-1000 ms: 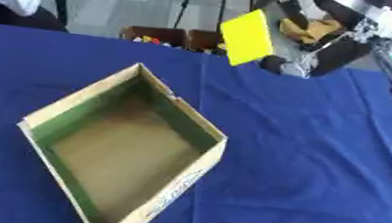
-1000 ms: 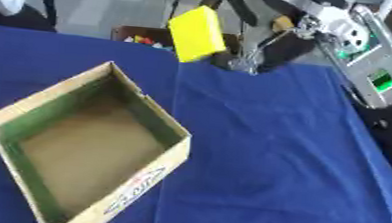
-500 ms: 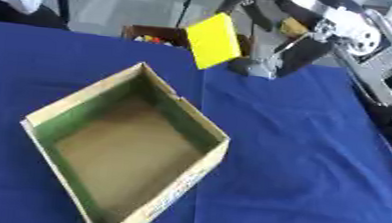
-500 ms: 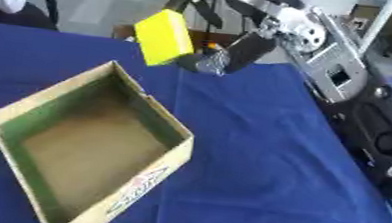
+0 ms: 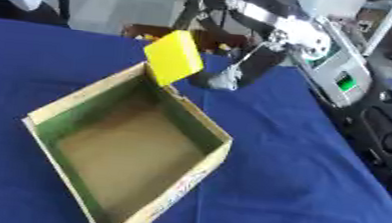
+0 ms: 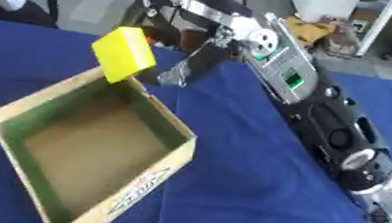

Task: Pick up objects on the table and place them in the box.

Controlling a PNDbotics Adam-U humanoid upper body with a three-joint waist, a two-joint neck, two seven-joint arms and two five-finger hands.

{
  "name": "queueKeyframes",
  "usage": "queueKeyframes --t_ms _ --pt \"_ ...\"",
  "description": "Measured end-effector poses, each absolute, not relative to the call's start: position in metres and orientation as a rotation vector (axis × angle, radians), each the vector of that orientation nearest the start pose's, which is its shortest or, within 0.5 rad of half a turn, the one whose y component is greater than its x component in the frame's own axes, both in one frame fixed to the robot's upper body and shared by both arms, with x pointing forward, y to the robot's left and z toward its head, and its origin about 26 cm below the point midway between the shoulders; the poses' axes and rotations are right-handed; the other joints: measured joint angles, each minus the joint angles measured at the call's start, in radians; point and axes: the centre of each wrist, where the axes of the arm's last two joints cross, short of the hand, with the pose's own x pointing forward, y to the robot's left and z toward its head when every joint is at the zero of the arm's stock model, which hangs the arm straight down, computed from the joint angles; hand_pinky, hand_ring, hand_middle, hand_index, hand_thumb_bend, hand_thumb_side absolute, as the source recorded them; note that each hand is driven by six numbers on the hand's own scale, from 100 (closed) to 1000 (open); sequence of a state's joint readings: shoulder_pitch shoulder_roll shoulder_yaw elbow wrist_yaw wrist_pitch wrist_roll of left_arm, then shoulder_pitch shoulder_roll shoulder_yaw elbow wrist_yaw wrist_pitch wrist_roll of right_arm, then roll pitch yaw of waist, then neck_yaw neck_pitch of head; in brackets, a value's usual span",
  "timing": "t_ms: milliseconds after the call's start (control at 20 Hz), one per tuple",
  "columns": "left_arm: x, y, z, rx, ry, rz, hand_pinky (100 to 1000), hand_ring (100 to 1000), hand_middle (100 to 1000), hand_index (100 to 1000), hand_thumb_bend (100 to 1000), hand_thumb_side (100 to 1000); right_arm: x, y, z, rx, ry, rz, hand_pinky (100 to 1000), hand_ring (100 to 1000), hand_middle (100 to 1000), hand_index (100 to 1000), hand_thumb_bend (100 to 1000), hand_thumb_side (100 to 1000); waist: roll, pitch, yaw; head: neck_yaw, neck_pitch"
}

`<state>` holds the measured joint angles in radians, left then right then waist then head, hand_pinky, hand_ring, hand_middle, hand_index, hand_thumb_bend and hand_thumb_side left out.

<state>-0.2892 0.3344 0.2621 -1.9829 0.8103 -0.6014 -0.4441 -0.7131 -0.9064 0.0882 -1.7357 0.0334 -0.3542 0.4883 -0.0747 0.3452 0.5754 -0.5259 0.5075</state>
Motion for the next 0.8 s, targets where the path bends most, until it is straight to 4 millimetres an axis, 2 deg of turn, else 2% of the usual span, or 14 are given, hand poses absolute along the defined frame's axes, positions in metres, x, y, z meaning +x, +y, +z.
queueKeyframes --t_ms 300,450,500,750,800 --pt "0.294 0.326 0.219 0.632 3.190 0.195 688 728 865 952 100 909 0.346 -0.310 0.331 0.642 2.695 -2.152 818 691 174 415 100 149 -0.005 0.000 0.003 -0.001 -0.001" --pt "0.295 0.325 0.220 0.637 3.184 0.193 688 727 865 951 100 909 0.350 -0.307 0.324 0.644 2.657 -2.200 820 691 172 415 100 100 -0.006 0.000 0.004 -0.001 -0.008" --pt "0.295 0.325 0.220 0.638 3.183 0.192 688 726 865 951 100 909 0.352 -0.306 0.321 0.649 2.642 -2.218 819 691 173 416 100 140 -0.006 0.001 0.004 -0.001 -0.009" --pt "0.295 0.324 0.221 0.644 3.177 0.193 689 725 865 952 100 911 0.360 -0.301 0.304 0.667 2.549 -2.316 815 688 175 418 100 134 -0.010 0.001 0.005 -0.001 -0.009" --pt "0.295 0.324 0.221 0.645 3.176 0.194 689 725 865 952 100 911 0.362 -0.300 0.301 0.671 2.531 -2.329 815 688 175 418 100 100 -0.010 0.001 0.005 -0.002 -0.009"
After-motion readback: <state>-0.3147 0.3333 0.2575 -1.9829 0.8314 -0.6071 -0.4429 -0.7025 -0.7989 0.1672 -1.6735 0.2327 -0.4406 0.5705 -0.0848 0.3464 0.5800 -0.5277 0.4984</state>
